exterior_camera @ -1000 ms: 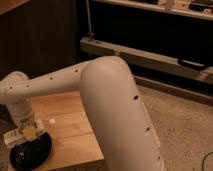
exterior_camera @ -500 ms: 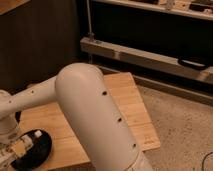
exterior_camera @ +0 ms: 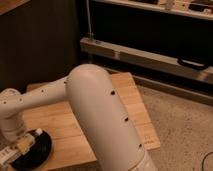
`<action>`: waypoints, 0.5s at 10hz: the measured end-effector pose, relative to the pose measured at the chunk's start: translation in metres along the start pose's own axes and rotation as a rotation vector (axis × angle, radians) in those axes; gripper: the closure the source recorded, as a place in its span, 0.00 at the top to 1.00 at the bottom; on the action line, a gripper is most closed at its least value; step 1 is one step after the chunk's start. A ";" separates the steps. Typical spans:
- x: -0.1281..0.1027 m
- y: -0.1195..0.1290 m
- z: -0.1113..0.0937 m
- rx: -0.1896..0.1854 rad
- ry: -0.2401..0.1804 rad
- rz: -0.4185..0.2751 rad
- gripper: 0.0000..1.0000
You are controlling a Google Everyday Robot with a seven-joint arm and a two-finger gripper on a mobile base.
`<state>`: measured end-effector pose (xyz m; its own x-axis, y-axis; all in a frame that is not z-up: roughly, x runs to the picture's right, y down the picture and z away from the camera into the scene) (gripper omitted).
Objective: Place the bottle in the ceramic bowl
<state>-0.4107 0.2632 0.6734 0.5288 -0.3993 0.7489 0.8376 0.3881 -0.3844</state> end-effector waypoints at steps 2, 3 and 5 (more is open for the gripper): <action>-0.002 0.000 0.000 0.000 -0.001 -0.003 0.71; -0.002 0.000 0.000 0.000 -0.001 -0.002 0.71; -0.002 0.000 0.000 0.000 -0.001 -0.003 0.71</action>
<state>-0.4121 0.2640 0.6723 0.5263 -0.3999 0.7504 0.8391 0.3866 -0.3826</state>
